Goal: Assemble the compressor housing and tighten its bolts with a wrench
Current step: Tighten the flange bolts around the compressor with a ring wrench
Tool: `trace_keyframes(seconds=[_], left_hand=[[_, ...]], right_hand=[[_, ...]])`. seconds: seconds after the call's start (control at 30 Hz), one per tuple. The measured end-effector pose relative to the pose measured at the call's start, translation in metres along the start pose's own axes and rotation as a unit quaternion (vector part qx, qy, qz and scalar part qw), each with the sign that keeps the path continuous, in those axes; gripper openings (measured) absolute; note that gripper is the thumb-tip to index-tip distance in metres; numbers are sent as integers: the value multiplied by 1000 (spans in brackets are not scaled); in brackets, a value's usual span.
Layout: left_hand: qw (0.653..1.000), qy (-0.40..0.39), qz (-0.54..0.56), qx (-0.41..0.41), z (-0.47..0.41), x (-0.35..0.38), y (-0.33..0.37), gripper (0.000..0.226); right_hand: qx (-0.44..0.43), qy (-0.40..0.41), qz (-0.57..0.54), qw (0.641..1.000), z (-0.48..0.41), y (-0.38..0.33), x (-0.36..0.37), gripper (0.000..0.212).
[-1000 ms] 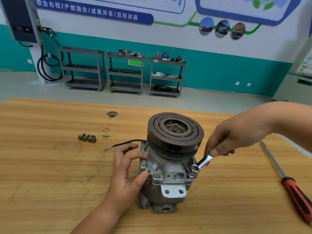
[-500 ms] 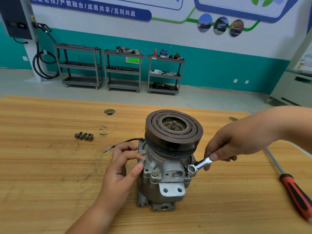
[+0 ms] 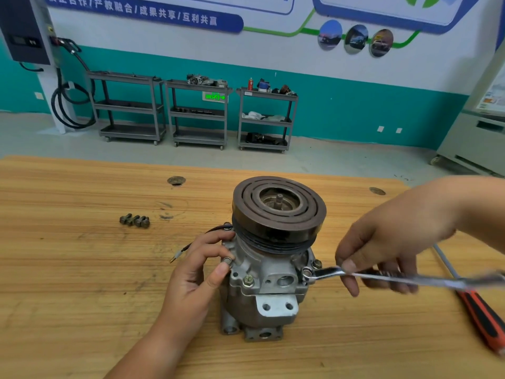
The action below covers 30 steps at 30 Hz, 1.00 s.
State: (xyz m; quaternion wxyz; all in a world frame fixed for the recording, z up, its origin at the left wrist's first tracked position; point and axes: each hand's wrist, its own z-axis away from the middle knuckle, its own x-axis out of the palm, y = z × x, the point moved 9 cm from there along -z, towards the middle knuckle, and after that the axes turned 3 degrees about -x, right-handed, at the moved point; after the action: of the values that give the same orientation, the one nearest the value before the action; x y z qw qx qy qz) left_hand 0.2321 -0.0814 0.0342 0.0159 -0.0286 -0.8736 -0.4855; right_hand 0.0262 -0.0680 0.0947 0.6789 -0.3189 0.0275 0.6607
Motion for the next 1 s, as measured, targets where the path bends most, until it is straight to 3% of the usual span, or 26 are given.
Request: trace_keyframes(seconds=[0.07,0.17,0.23,0.3,0.37,0.43,0.47,0.53,0.6,0.67,0.7,0.77,0.83,1.0], left_hand=[[1000,-2,-3,1,0,1,-1,14],[1000,-3,-3,3,1,1,-1,14],[1000,-4,-2,4,1,1,-1,16],[1000,-5,-2,7,1,2,0,17],[1000,-6,-4,14,1,2,2,19],[1000,-4,-12,25,1,2,4,20],[999,-3,-19,25,2,1,4,20],[999,-5,-27,21,2,2,2,14],[999,-5,-32,20,2,3,2,16],[999,-3,-32,23,3,3,2,27],[999,-3,-28,22,3,3,2,25],[999,-10,-26,21,3,4,1,13],[999,-12,-28,18,4,4,-1,14],[999,-9,-36,18,3,4,-2,16]], right_hand=[[-44,-55,-154,986,1,-4,26,22],[-126,-53,-379,915,-1,-12,58,21],[-170,2,-529,831,-5,-18,71,22],[-218,67,-653,722,-10,-29,76,20],[-256,118,-687,669,-10,-34,81,18],[-278,129,-674,672,-8,-37,84,9],[-287,113,-664,681,-5,-38,84,15],[-309,62,-644,697,0,-40,87,47],[-298,105,-562,765,4,-25,79,55],[-259,253,-332,871,16,-4,53,35],[-237,322,-182,898,25,-1,39,39],[-220,387,26,895,41,-4,18,41],[-195,387,156,887,44,-10,6,40],[-142,296,276,903,20,-11,-18,49]])
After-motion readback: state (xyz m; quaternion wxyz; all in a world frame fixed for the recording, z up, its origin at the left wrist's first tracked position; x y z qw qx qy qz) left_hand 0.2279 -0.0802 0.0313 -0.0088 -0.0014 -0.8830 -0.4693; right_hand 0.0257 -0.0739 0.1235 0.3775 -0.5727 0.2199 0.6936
